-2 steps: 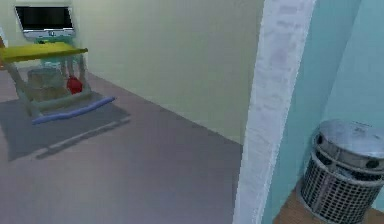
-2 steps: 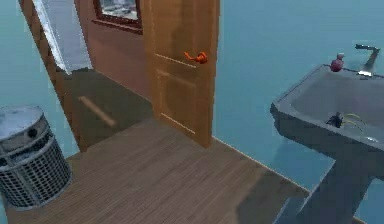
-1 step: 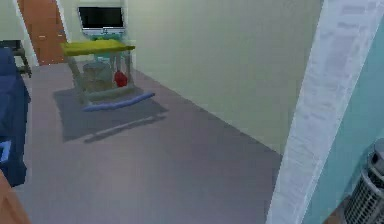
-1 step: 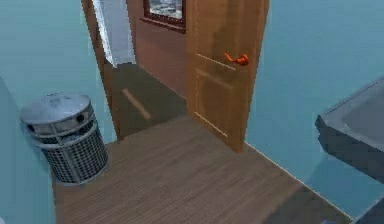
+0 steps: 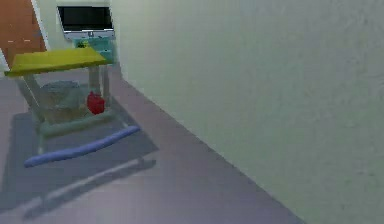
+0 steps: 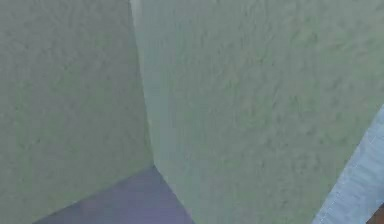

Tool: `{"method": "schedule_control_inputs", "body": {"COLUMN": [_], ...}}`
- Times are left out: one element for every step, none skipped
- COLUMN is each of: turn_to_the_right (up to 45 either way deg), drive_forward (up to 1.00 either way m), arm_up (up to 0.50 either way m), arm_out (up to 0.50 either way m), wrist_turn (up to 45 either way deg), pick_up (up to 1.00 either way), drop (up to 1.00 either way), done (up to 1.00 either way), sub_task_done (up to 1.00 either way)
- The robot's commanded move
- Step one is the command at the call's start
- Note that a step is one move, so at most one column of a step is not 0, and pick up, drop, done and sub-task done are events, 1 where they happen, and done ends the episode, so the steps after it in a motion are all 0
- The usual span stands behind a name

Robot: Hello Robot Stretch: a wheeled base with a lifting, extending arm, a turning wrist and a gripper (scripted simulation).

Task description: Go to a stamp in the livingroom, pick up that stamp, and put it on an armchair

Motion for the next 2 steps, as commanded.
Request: {"method": "schedule_control_inputs", "body": {"turn_to_the_right": [0.0, -3.0], "drive_forward": [1.00, 0.00], "arm_up": [0.00, 0.00], "arm_out": [0.00, 0.00], "wrist_turn": [0.0, 0.0], "pick_up": [0.00, 0.00], "drop": [0.00, 0.00], "done": [0.00, 0.00], "sub_task_done": [0.00, 0.00]}}
